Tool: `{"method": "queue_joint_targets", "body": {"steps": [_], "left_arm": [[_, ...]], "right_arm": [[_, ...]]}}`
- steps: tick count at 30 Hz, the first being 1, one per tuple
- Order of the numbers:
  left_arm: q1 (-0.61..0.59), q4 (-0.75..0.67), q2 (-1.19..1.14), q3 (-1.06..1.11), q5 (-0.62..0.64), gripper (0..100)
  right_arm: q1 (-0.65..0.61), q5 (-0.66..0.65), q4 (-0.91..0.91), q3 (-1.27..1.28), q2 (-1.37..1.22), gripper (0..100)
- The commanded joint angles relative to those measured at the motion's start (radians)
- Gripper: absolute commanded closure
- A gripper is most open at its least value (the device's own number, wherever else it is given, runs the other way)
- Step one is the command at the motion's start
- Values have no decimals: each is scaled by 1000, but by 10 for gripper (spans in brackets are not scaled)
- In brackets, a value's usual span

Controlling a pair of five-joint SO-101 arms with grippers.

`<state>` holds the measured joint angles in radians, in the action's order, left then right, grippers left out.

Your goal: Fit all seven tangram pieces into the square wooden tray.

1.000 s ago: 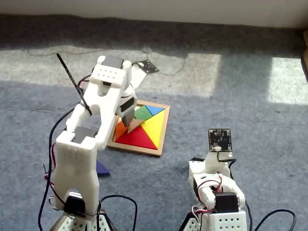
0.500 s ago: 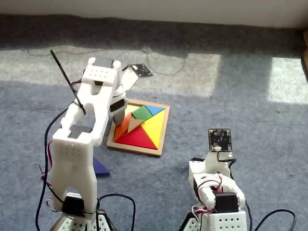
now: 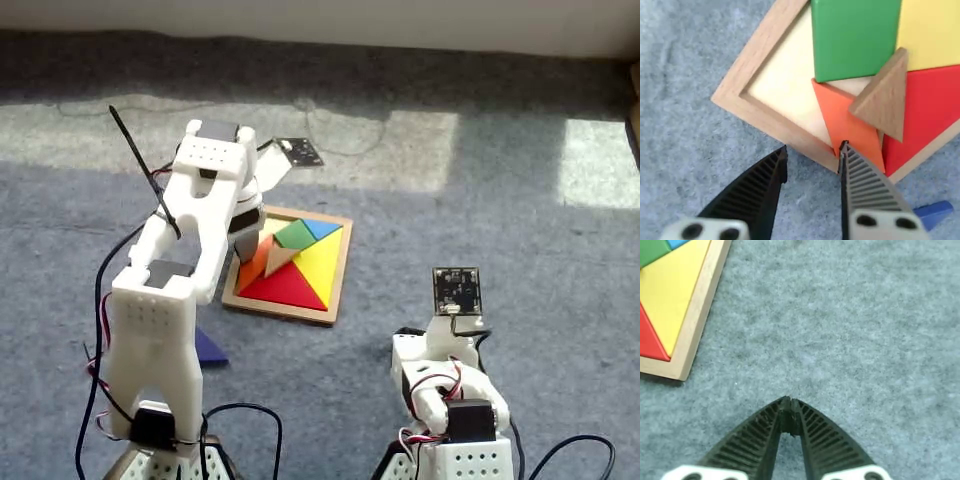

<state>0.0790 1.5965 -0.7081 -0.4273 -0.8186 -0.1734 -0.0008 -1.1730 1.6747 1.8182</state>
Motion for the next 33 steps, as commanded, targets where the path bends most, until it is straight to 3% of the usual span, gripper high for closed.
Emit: {"method": "queue_joint_targets", "body": {"steps": [1, 7, 11, 18, 20, 27, 33], "left_arm": [[30, 32, -2, -2, -72, 822], [22, 54, -1, -70, -97, 822], [38, 124, -1, -228, 15, 827], [38, 127, -12, -426, 216, 901], [31, 120, -15, -417, 272, 902], [24, -103, -13, -226, 414, 902], [47, -196, -10, -68, 437, 902]], "right_arm": [[13, 2, -7, 134, 18, 992], [13, 2, -7, 134, 18, 992], [13, 2, -7, 134, 18, 992], [13, 2, -7, 134, 18, 992], [13, 2, -7, 134, 18, 992], [13, 2, -7, 134, 18, 992], [13, 2, -7, 134, 18, 992]]}}
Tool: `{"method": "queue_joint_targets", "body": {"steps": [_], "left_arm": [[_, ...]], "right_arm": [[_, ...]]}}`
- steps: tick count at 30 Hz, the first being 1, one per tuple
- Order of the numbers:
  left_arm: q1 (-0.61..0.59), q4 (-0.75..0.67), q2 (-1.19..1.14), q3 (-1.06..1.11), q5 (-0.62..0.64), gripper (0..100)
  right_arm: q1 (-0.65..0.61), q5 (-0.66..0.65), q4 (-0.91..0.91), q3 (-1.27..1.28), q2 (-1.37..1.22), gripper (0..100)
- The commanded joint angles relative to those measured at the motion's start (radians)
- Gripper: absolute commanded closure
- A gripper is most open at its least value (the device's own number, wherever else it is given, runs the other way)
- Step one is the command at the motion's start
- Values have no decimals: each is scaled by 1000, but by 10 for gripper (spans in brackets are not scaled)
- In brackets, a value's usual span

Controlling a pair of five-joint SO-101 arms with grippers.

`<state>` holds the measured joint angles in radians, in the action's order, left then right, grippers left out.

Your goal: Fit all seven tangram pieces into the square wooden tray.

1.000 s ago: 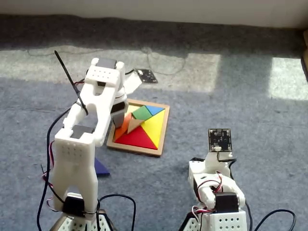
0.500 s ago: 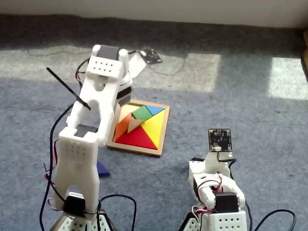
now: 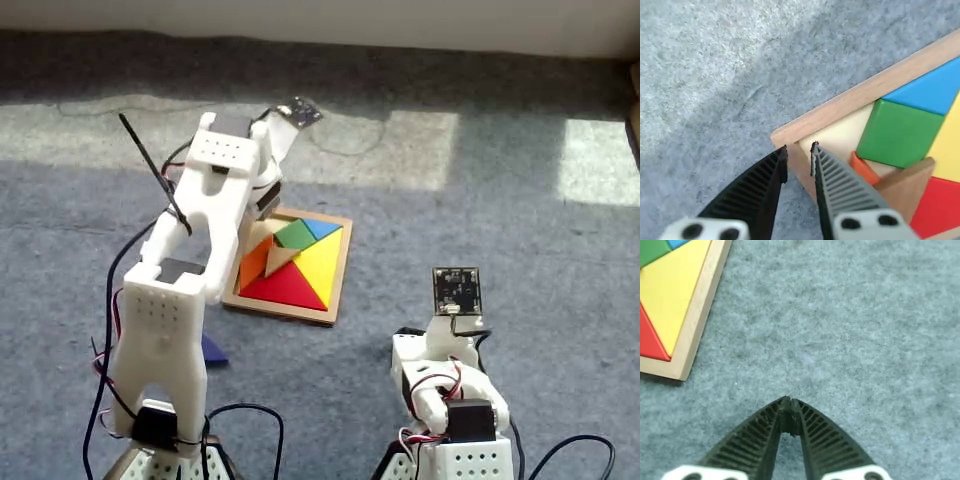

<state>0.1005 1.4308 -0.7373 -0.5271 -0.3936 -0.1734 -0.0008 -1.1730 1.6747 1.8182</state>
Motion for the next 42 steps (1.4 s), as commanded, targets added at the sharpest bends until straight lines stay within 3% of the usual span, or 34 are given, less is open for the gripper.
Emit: {"method": "queue_joint_targets", "body": {"steps": [1, 20, 34, 42], "left_arm": [[30, -29, 22, 47, 12, 902], [108, -26, 27, 134, 9, 903], [165, -3, 62, 157, 11, 970], [163, -103, 315, 427, 14, 972]], "right_arm": [[13, 2, -7, 134, 18, 992], [13, 2, -7, 134, 18, 992], [13, 2, -7, 134, 18, 992], [13, 2, -7, 134, 18, 992]]}}
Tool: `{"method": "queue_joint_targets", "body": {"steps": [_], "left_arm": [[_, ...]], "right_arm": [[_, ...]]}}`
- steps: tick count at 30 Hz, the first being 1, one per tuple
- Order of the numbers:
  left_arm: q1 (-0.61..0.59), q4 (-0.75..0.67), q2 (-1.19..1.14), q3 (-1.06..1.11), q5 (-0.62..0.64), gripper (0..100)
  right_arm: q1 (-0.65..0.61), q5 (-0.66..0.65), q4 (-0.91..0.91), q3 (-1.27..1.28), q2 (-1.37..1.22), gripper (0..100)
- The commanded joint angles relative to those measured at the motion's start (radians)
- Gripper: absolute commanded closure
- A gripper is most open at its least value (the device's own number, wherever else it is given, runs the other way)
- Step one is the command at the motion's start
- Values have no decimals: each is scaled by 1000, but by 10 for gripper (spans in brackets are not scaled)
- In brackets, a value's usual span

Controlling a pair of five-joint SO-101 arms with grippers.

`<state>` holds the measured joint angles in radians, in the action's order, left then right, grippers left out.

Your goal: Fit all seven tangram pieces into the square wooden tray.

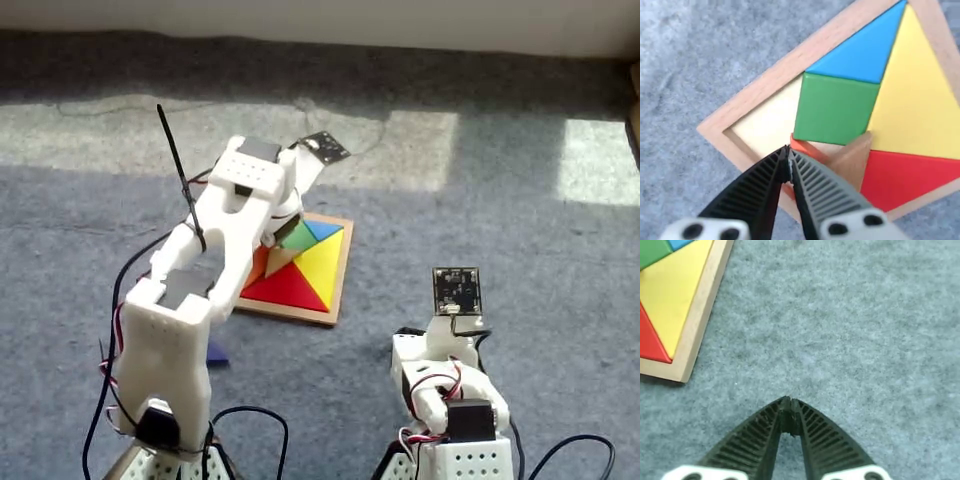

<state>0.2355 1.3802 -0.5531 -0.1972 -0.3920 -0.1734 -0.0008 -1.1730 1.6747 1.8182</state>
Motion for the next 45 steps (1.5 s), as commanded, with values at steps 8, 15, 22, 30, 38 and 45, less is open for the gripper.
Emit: {"method": "queue_joint_targets", "body": {"steps": [8, 15, 22, 30, 38, 45], "left_arm": [[24, -250, 331, 349, 15, 968], [-45, -330, 334, 348, 118, 968], [33, -256, 340, 357, 80, 968], [41, -238, 343, 351, 72, 867], [5, -210, 381, 357, 74, 832], [-48, -206, 375, 357, 66, 832]], "right_arm": [[13, 2, -7, 134, 18, 992], [13, 2, -7, 134, 18, 992], [13, 2, -7, 134, 18, 992], [13, 2, -7, 134, 18, 992], [13, 2, -7, 134, 18, 992], [13, 2, -7, 134, 18, 992]]}}
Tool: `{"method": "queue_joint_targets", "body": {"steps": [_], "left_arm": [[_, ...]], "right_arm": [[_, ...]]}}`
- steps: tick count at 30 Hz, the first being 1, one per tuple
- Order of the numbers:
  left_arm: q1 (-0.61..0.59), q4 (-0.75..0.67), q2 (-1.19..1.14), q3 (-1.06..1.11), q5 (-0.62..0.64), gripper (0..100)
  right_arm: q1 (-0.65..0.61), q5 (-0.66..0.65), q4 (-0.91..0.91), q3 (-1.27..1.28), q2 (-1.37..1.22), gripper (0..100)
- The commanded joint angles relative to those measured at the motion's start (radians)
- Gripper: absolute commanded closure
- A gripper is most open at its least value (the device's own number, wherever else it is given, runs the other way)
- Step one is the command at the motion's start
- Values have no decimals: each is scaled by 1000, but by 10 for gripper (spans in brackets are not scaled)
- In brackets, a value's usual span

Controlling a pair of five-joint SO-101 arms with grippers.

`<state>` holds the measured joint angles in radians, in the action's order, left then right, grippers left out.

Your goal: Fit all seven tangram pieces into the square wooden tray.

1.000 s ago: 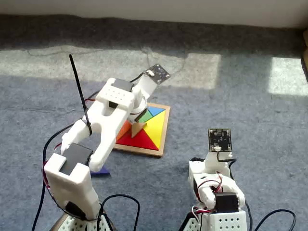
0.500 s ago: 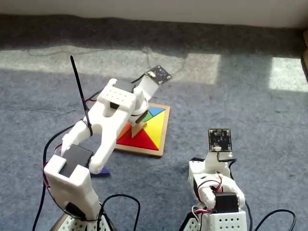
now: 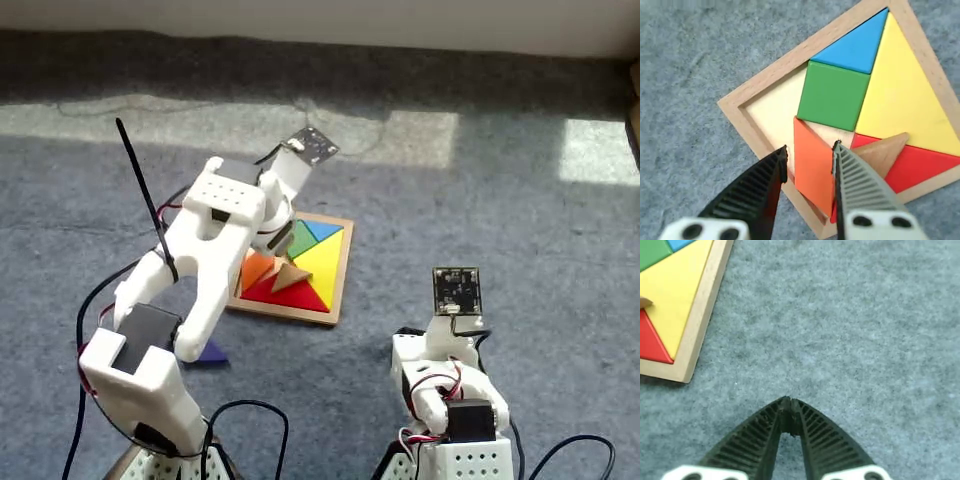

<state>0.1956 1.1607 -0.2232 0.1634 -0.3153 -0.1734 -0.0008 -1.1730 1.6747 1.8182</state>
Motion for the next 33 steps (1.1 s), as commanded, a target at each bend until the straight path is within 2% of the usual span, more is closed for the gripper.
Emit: {"method": "queue_joint_targets", "body": {"steps": [1, 11, 20, 27, 33], "left_arm": [[-8, 15, 45, -4, -11, 832], [-13, 12, -50, -27, -14, 831], [-28, 87, -99, -62, -6, 789], [-41, -15, -99, 15, -6, 791], [4, -34, -99, 27, -11, 911]], "right_arm": [[13, 2, -7, 134, 18, 992], [13, 2, -7, 134, 18, 992], [13, 2, -7, 134, 18, 992], [13, 2, -7, 134, 18, 992], [13, 2, -7, 134, 18, 992]]}}
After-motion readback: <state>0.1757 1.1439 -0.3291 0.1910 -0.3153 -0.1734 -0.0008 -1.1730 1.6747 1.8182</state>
